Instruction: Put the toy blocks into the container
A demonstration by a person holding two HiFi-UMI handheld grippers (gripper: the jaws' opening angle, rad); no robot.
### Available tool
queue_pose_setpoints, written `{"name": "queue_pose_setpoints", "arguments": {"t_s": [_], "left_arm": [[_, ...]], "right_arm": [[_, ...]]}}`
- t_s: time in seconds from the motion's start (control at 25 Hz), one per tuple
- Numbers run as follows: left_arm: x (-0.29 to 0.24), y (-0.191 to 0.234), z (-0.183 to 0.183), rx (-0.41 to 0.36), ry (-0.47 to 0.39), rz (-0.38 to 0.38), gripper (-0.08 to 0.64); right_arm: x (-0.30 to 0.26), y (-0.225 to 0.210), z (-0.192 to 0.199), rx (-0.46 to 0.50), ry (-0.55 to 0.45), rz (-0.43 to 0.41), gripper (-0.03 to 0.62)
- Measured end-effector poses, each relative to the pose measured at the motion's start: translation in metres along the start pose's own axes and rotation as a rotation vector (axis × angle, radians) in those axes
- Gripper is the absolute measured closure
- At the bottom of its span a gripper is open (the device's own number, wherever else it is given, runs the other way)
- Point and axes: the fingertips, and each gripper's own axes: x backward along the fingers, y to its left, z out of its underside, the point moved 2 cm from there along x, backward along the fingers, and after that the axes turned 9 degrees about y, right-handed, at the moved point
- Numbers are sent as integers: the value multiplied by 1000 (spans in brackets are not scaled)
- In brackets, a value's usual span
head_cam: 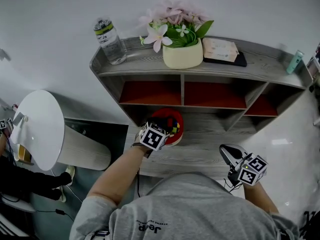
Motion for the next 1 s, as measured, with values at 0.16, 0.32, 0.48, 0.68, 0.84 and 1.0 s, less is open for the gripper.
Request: {"name": "queue_pose_setpoints", "arguments": {"t_s": [0.16,0.32,0.48,0.68,0.84,1.0], "left_arm": [[3,-24,-8,-33,-16,44,247],[-1,-71,-29,-103,-63,148,245],[-25,-139,-52,-207,-60,266,245],[-74,-248,-76,-375,-17,381,247],[-121,-325,-89,-465,23,423,245],[-173,-385,-96,-525,69,436,244]], "right_arm": [[8,-3,1,-7,-12,19,572],[29,-16,1,-8,-39,75,572],[66,-41,7,-9,-70,163,572],[151,-73,38,-77,-111,317,572],[218,-92,76,-150,-136,416,571],[275,-104,118,-228,-144,495,572]]}}
